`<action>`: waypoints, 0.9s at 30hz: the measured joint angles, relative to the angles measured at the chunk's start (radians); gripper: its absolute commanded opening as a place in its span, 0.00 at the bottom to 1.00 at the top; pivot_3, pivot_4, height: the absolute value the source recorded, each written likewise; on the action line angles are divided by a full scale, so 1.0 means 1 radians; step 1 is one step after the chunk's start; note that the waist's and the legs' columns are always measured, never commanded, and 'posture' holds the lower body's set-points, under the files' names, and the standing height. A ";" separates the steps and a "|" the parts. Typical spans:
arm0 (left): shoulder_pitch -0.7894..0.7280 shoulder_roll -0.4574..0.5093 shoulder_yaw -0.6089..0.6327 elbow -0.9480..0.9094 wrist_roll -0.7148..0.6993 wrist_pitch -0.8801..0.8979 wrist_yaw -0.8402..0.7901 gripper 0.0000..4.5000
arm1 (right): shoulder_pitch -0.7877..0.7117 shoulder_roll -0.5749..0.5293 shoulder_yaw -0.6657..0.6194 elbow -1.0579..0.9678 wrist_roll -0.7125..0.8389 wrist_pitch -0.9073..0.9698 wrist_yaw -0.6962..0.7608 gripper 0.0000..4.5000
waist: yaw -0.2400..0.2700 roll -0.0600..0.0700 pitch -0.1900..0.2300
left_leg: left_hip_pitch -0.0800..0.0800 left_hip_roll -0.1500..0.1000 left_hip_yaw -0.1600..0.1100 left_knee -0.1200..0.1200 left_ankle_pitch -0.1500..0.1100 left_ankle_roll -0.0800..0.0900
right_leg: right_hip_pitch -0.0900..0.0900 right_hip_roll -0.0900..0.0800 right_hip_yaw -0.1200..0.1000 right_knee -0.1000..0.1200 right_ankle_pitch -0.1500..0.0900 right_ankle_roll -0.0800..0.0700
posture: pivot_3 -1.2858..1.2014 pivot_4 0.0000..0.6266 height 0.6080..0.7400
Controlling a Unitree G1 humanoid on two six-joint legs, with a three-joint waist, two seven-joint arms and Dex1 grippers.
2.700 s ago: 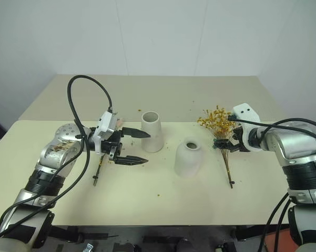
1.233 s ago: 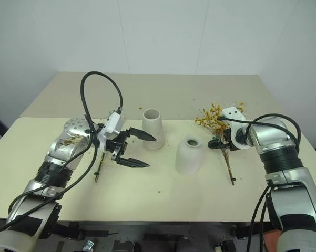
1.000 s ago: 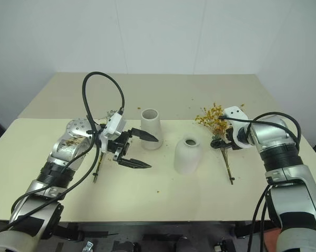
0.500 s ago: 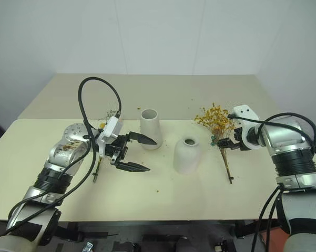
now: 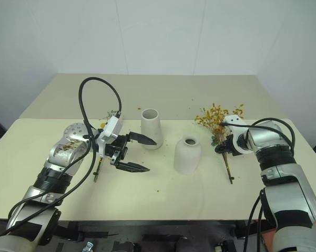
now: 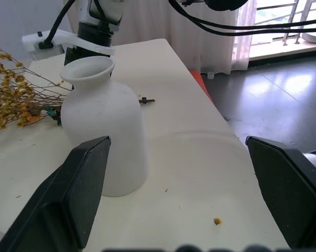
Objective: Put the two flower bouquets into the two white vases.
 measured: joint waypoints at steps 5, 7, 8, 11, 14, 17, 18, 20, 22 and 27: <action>0.000 0.002 0.000 0.000 -0.004 0.003 -0.001 1.00 | -0.019 0.008 0.000 0.019 -0.018 -0.003 0.000 0.00 | -0.002 0.000 0.000 | 0.000 0.000 0.000 0.000 0.000 0.000 | 0.000 0.000 0.000 0.000 0.000 0.000 | 0.52 0.24 1.00; 0.000 0.003 0.000 0.000 -0.004 0.004 -0.001 1.00 | -0.020 0.009 -0.001 0.019 -0.025 -0.003 -0.001 0.00 | -0.001 0.000 0.000 | 0.000 0.000 0.000 0.000 0.000 0.000 | 0.000 0.000 0.000 0.000 0.000 0.000 | 0.52 0.24 1.00; 0.000 0.003 0.000 0.000 -0.004 0.004 -0.001 1.00 | -0.020 0.011 -0.001 0.019 -0.025 -0.003 -0.002 0.00 | -0.001 0.000 0.000 | 0.000 0.000 0.000 0.000 0.000 0.000 | 0.000 0.000 0.000 0.000 0.000 0.000 | 0.52 0.24 1.00; 0.000 0.003 0.000 0.000 -0.004 0.004 -0.001 1.00 | -0.020 0.020 -0.017 0.018 -0.026 -0.003 -0.019 0.00 | -0.001 0.000 0.000 | 0.000 0.000 0.000 0.000 0.000 0.000 | 0.000 0.000 0.000 0.001 0.000 0.000 | 0.52 0.24 1.00; -0.001 0.003 0.001 0.000 -0.006 0.004 -0.001 1.00 | -0.020 0.022 -0.042 0.006 -0.026 -0.002 -0.034 0.00 | -0.001 0.000 0.000 | 0.000 0.000 0.000 0.000 0.000 0.000 | 0.000 0.000 0.000 0.001 0.000 0.000 | 0.52 0.24 1.00; -0.001 0.003 0.004 0.000 -0.016 0.007 -0.001 1.00 | -0.015 0.022 -0.097 -0.050 -0.027 0.001 -0.095 0.00 | -0.001 0.000 0.000 | 0.000 0.000 0.000 0.000 0.000 0.000 | 0.000 0.000 0.000 0.001 0.000 0.000 | 0.52 0.24 1.00; -0.001 0.005 0.006 -0.001 -0.019 0.010 0.001 1.00 | -0.007 0.022 -0.140 -0.088 -0.026 0.001 -0.135 0.00 | 0.000 0.000 0.000 | 0.000 0.000 0.000 0.000 0.000 0.000 | 0.000 0.000 0.000 0.002 0.000 0.000 | 0.52 0.24 1.00; 0.000 0.017 0.019 -0.003 -0.027 0.024 0.008 1.00 | 0.015 0.033 -0.246 -0.182 -0.021 0.001 -0.212 0.00 | 0.000 0.000 0.000 | 0.000 0.000 -0.001 0.000 0.000 0.000 | 0.000 0.000 0.000 0.002 0.000 0.000 | 0.52 0.24 1.00; 0.001 0.030 0.038 -0.016 -0.038 0.041 0.020 1.00 | 0.058 0.070 -0.374 -0.300 -0.006 -0.020 -0.305 0.00 | 0.000 0.000 0.000 | 0.000 0.000 -0.001 0.000 0.000 0.000 | -0.001 0.000 0.000 0.002 0.000 0.000 | 0.52 0.24 1.00; 0.034 0.051 0.051 -0.062 -0.054 0.076 0.042 1.00 | 0.278 0.286 -0.631 -0.677 0.058 -0.264 -0.496 0.00 | 0.001 0.002 -0.001 | 0.000 0.000 -0.002 0.001 0.000 0.000 | 0.000 0.000 -0.001 0.004 0.000 0.000 | 0.52 0.24 1.00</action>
